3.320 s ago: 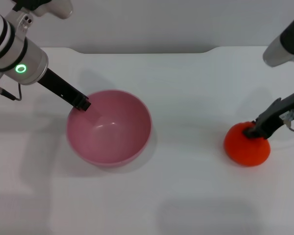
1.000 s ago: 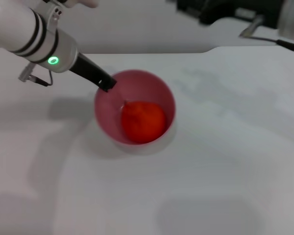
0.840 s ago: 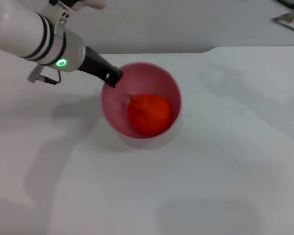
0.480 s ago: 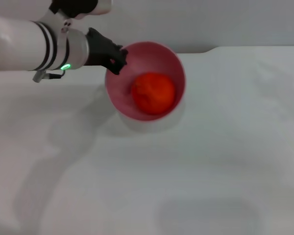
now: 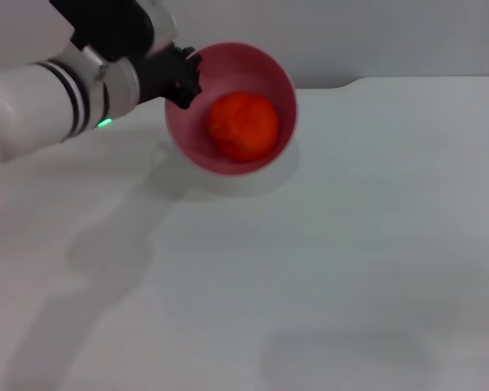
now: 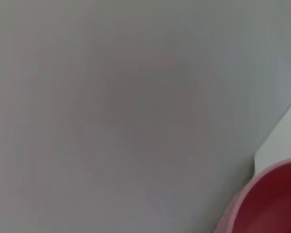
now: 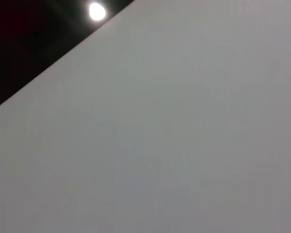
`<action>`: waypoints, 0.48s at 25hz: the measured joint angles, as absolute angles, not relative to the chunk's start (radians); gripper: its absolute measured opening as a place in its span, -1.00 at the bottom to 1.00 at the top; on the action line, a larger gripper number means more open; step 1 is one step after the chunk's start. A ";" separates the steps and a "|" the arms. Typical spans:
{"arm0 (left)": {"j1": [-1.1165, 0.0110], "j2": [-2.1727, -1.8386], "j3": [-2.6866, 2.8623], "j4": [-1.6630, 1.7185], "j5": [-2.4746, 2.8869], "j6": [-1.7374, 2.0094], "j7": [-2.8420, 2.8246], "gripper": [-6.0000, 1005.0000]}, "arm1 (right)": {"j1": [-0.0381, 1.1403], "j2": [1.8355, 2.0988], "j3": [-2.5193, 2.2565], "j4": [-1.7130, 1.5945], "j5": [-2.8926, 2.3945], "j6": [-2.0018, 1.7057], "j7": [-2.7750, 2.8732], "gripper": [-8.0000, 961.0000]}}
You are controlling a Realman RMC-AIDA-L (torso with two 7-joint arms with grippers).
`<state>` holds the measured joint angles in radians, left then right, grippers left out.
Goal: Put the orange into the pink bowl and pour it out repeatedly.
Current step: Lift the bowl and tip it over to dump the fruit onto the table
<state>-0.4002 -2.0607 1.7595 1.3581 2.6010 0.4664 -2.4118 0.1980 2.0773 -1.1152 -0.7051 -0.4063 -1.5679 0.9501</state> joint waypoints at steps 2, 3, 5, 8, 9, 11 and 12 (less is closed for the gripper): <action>-0.385 -2.061 1.788 1.359 2.618 0.417 -2.404 -0.91 | 0.198 2.077 -1.112 -0.700 -0.406 -1.579 0.951 -0.13; -0.373 -2.062 1.814 1.360 2.632 0.375 -2.395 -0.91 | 0.198 2.077 -1.112 -0.699 -0.406 -1.584 0.951 -0.13; -0.343 -2.064 1.863 1.361 2.654 0.282 -2.364 -0.91 | 0.198 2.078 -1.112 -0.699 -0.405 -1.598 0.951 -0.13; -0.295 -2.066 1.925 1.354 2.662 0.120 -2.318 -0.91 | 0.199 2.078 -1.112 -0.698 -0.405 -1.606 0.952 -0.13; -0.282 -2.066 1.945 1.348 2.661 0.066 -2.303 -0.91 | 0.199 2.078 -1.112 -0.697 -0.405 -1.609 0.955 -0.13; -0.258 -2.067 1.991 1.326 2.659 -0.062 -2.264 -0.91 | 0.203 2.079 -1.112 -0.691 -0.404 -1.620 0.961 -0.13; -0.254 -2.067 2.006 1.314 2.658 -0.104 -2.251 -0.91 | 0.206 2.079 -1.112 -0.685 -0.404 -1.627 0.963 -0.13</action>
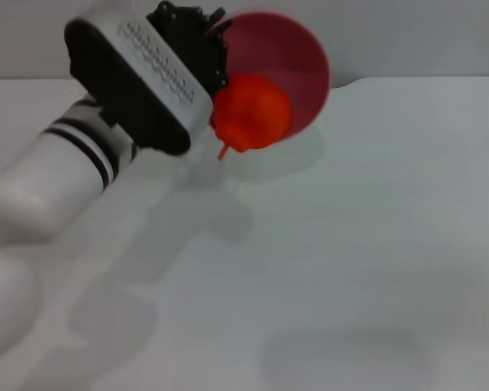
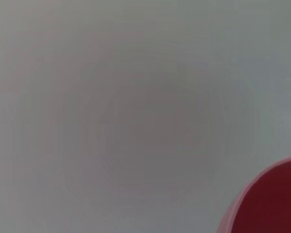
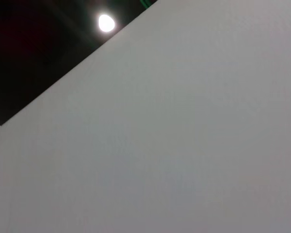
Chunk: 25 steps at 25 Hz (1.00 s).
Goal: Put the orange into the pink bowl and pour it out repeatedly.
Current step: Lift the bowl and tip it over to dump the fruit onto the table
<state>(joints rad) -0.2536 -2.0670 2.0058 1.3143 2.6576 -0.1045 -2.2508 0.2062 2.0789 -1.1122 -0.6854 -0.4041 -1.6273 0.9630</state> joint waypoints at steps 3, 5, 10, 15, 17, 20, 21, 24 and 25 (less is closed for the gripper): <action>-0.259 -2.069 2.058 1.235 2.651 -0.272 -2.198 -0.91 | 0.227 2.079 -1.114 -0.652 -0.404 -1.655 0.965 -0.13; -0.264 -2.070 2.064 1.219 2.650 -0.296 -2.190 -0.91 | 0.241 2.079 -1.115 -0.631 -0.404 -1.673 0.966 -0.13; -0.267 -2.070 2.101 1.168 2.648 -0.454 -2.167 -0.91 | 0.258 2.079 -1.116 -0.610 -0.403 -1.690 0.977 -0.13; -0.265 -2.072 2.143 1.123 2.640 -0.598 -2.106 -0.91 | 0.267 2.079 -1.118 -0.595 -0.403 -1.699 0.979 -0.13; -0.272 -2.072 2.159 1.111 2.624 -0.625 -2.081 -0.91 | 0.271 2.079 -1.118 -0.588 -0.403 -1.701 0.980 -0.13; -0.276 -2.072 2.169 1.106 2.619 -0.635 -2.051 -0.91 | 0.278 2.078 -1.115 -0.576 -0.403 -1.709 0.980 -0.13; -0.276 -2.072 2.176 1.106 2.619 -0.640 -2.036 -0.91 | 0.279 2.078 -1.114 -0.573 -0.403 -1.711 0.980 -0.13; -0.276 -2.072 2.188 1.106 2.616 -0.650 -2.007 -0.91 | 0.283 2.078 -1.114 -0.569 -0.403 -1.713 0.980 -0.13; -0.276 -2.072 2.188 1.106 2.616 -0.650 -2.007 -0.91 | 0.284 2.078 -1.114 -0.568 -0.403 -1.713 0.980 -0.13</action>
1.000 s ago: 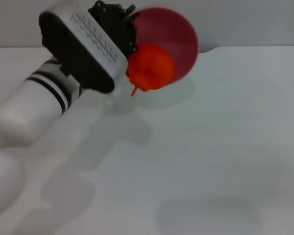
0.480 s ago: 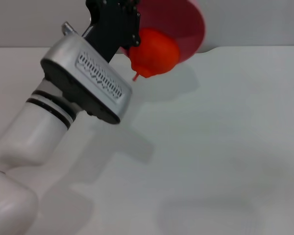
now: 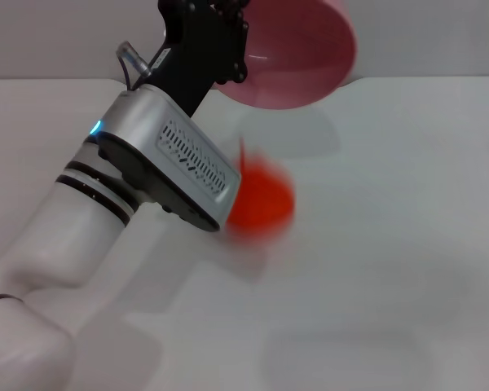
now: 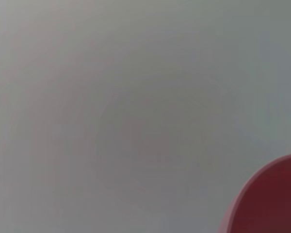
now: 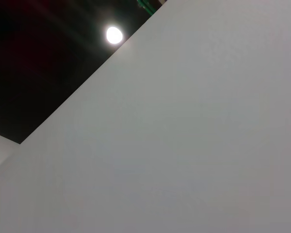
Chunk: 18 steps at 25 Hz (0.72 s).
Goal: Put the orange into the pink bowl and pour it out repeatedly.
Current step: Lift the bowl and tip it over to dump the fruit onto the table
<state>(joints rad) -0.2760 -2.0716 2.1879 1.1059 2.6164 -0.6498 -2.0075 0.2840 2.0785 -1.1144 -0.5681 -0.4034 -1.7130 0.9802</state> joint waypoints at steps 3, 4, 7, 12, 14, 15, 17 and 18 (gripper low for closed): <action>-0.276 -2.072 2.194 1.106 2.613 -0.653 -1.993 -0.91 | 0.285 2.078 -1.117 -0.567 -0.403 -1.713 0.980 -0.13; -0.277 -2.072 2.204 1.105 2.612 -0.657 -1.992 -0.91 | 0.285 2.078 -1.118 -0.566 -0.403 -1.713 0.980 -0.13; -0.279 -2.071 2.204 1.108 2.595 -0.652 -2.020 -0.91 | 0.286 2.078 -1.118 -0.559 -0.403 -1.714 0.980 -0.13; -0.304 -2.061 2.164 1.124 2.536 -0.580 -2.199 -0.91 | 0.288 2.078 -1.114 -0.544 -0.403 -1.722 0.981 -0.13; -0.320 -2.061 2.114 1.131 2.534 -0.514 -2.310 -0.91 | 0.288 2.078 -1.113 -0.540 -0.403 -1.725 0.983 -0.13; -0.320 -2.061 2.114 1.131 2.534 -0.514 -2.310 -0.91 | 0.288 2.078 -1.112 -0.539 -0.403 -1.726 0.984 -0.13; -0.355 -2.059 2.042 1.136 2.534 -0.386 -2.469 -0.91 | 0.290 2.078 -1.112 -0.536 -0.403 -1.727 0.987 -0.13; -0.363 -2.059 2.025 1.138 2.534 -0.349 -2.497 -0.91 | 0.291 2.077 -1.112 -0.533 -0.403 -1.727 0.987 -0.13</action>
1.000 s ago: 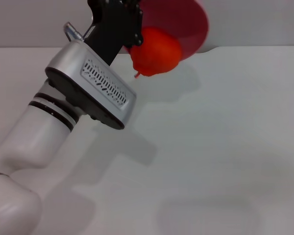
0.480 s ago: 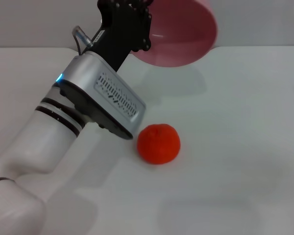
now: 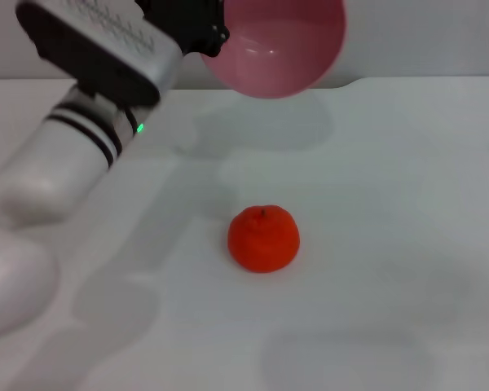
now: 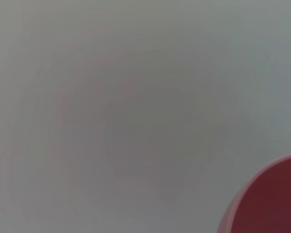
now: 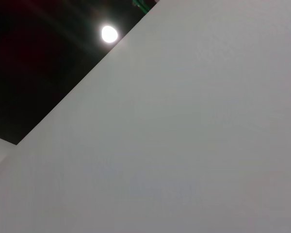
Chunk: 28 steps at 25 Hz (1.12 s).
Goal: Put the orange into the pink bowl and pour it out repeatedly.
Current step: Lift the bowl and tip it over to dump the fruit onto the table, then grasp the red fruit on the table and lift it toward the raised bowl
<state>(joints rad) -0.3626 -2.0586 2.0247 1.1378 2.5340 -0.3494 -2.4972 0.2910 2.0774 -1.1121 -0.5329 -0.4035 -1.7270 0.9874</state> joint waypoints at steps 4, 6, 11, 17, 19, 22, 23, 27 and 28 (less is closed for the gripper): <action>-0.419 -2.057 1.903 1.180 2.534 -0.064 -2.594 -0.91 | 0.301 2.075 -1.112 -0.520 -0.403 -1.727 0.990 -0.13; -0.474 -2.057 1.807 1.214 2.520 0.180 -2.605 -0.91 | 0.306 2.074 -1.114 -0.516 -0.403 -1.723 0.992 -0.13; -0.606 -2.057 1.589 1.202 2.455 0.570 -2.593 -0.91 | 0.325 2.072 -1.121 -0.495 -0.412 -1.715 0.997 -0.14; -0.765 -2.053 1.274 1.072 2.456 0.986 -2.480 -0.91 | 0.348 2.043 -1.114 -0.524 -0.581 -1.614 1.114 -0.14; -0.789 -2.051 1.202 1.051 2.462 1.064 -2.438 -0.91 | 0.359 2.023 -1.112 -0.553 -0.677 -1.576 1.159 -0.14; -0.793 -2.027 1.082 1.050 2.469 1.167 -2.400 -0.91 | 0.373 1.998 -1.105 -0.624 -0.852 -1.508 1.262 -0.13; -0.786 -2.008 1.066 1.051 2.470 1.195 -2.405 -0.91 | 0.376 1.993 -1.099 -0.656 -0.912 -1.487 1.301 -0.13; -0.771 -1.983 1.034 1.049 2.482 1.214 -2.408 -0.91 | 0.397 1.982 -1.071 -0.814 -1.240 -1.404 1.514 -0.13; -0.769 -1.979 1.028 1.047 2.495 1.216 -2.410 -0.91 | 0.403 1.981 -1.068 -0.853 -1.319 -1.387 1.562 -0.13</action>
<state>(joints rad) -0.7690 -1.9789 1.0277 1.0472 2.4947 1.2165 -2.4100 0.4029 1.9815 -1.0678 -0.8534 -1.3186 -1.3871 1.5620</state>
